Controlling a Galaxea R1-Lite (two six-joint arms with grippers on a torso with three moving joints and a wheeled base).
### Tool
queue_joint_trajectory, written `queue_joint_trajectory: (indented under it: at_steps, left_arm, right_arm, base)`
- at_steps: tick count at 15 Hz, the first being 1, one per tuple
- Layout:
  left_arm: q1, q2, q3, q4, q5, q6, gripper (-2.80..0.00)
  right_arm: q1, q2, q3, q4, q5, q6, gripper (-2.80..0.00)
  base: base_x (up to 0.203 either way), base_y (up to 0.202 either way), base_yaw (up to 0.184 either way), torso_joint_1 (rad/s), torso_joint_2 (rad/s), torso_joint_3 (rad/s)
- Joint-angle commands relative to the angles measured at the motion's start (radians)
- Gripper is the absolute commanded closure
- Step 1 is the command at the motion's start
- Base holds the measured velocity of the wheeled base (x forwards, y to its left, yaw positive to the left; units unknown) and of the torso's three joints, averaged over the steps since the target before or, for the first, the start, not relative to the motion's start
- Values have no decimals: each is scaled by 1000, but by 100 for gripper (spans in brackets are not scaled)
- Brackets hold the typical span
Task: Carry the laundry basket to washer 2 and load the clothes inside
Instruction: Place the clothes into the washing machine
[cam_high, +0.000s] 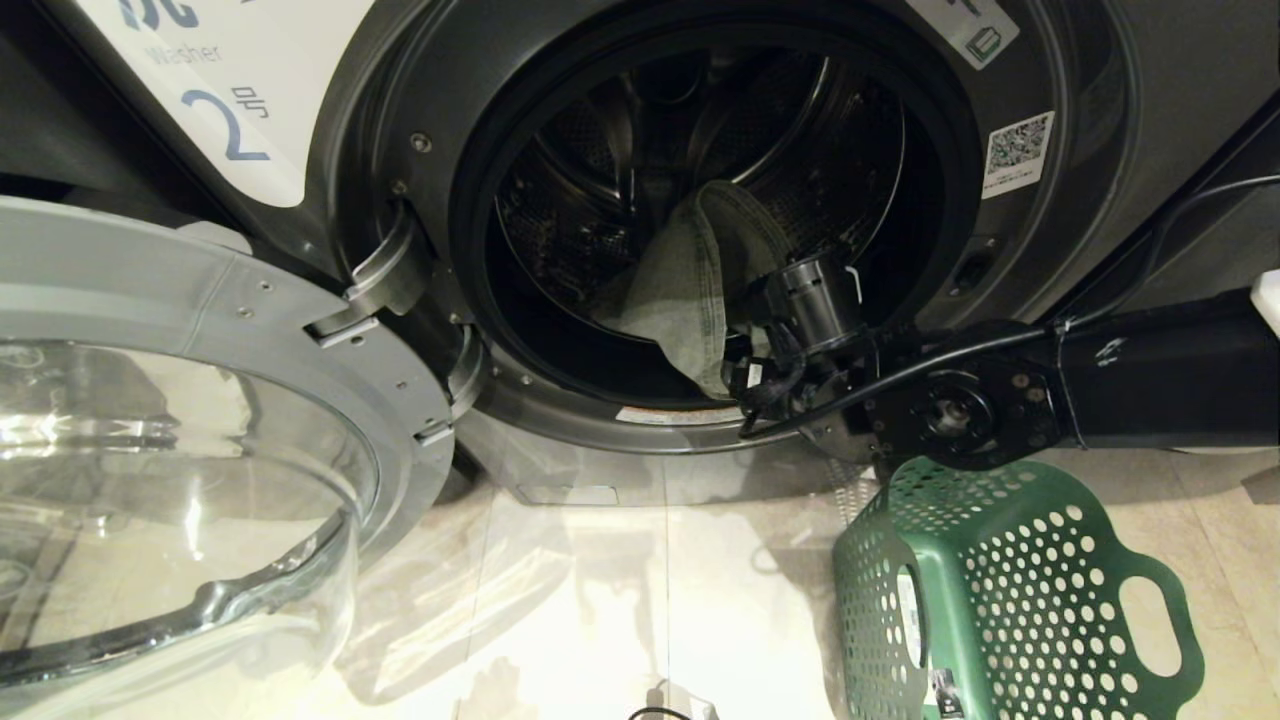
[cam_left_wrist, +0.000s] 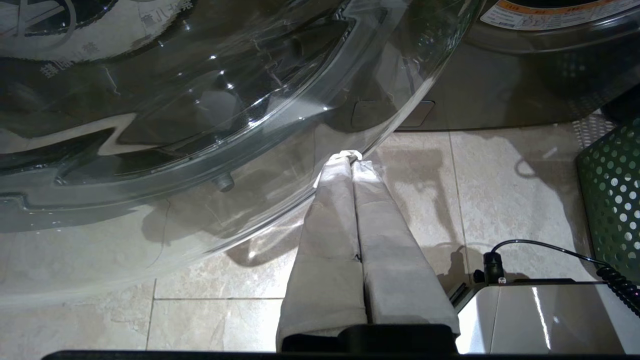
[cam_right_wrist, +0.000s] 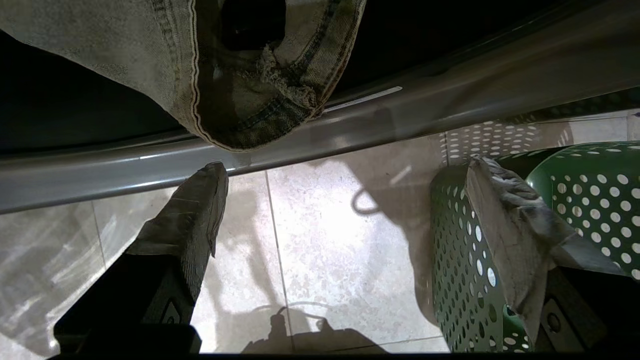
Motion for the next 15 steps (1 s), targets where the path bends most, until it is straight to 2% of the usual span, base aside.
queue_joint_trajectory:
  at_steps: [1,6,8,11,15]
  left_arm:
    - [0,2,0,0,0,0,0]
    - [0,2,0,0,0,0,0]
    - [0,2,0,0,0,0,0]
    - [0,2,1,0,0,0,0]
    - [0,0,0,0,0,0,0]
  right_arm:
    - [0,6,-7,1,-4,2,-280]
    - [0,24,-13,1,-1,5,-280]
    - [0,39,-25,1,35,2,-280]
    - [-2,60,-49,2,145,-9,-280]
    - [-17,100,-83,2,164,-69,-280]
  base:
    - [0,0,0,0,0,0]
    - [0,0,0,0,0,0]
    - [0,0,0,0,0,0]
    - [0,0,0,0,0,0]
    - [0,0,0,0,0,0]
